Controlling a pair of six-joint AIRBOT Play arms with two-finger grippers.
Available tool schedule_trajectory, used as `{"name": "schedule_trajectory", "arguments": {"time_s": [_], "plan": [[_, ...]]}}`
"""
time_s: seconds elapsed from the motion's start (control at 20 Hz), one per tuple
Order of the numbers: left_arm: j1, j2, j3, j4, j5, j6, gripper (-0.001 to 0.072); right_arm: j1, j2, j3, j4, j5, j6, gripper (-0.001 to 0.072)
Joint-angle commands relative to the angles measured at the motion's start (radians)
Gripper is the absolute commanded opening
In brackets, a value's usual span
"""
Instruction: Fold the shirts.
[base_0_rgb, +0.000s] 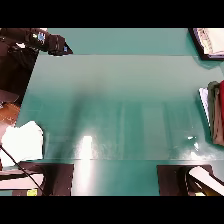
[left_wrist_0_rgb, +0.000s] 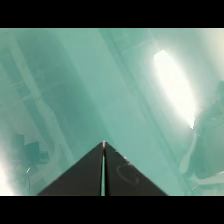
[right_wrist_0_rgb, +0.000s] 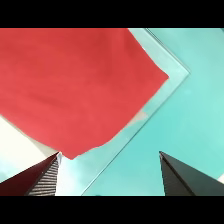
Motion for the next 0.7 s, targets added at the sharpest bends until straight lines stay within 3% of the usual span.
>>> {"name": "schedule_trajectory", "arguments": {"time_s": [0.0, 0.05, 0.1, 0.15, 0.2, 0.25, 0.3, 0.65], "plan": [[-0.001, 0.0, 0.0, 0.0, 0.005, 0.002, 0.0029, 0.051, 0.041, -0.025, 0.102, -0.048, 0.023, 0.0689], [-0.001, 0.0, 0.0, -0.003, 0.008, 0.002, 0.0029, 0.083, 0.054, -0.025, 0.152, -0.059, 0.024, 0.0687], [-0.001, 0.0, 0.0, -0.003, 0.009, 0.002, 0.0029, 0.123, 0.067, -0.025, 0.193, -0.07, 0.023, 0.064], [-0.001, 0.0, 0.0, -0.003, 0.009, 0.002, 0.0029, 0.169, 0.08, -0.025, 0.22, -0.083, 0.023, 0.0535], [-0.001, 0.0, 0.0, -0.003, 0.009, 0.002, 0.0028, 0.216, 0.092, -0.025, 0.233, -0.094, 0.023, 0.0358], [-0.001, 0.0, 0.0, -0.003, 0.009, 0.002, 0.0028, 0.27, 0.105, -0.025, 0.232, -0.111, 0.023, 0.0125], [-0.001, 0.0, 0.0, -0.003, 0.009, 0.002, 0.0029, 0.32, 0.114, -0.025, 0.231, -0.127, 0.023, 0.0022], [-0.001, 0.0, 0.0, -0.003, 0.009, 0.002, 0.0029, 0.547, 0.14, -0.025, 0.229, -0.183, 0.023, 0.0022]]}}
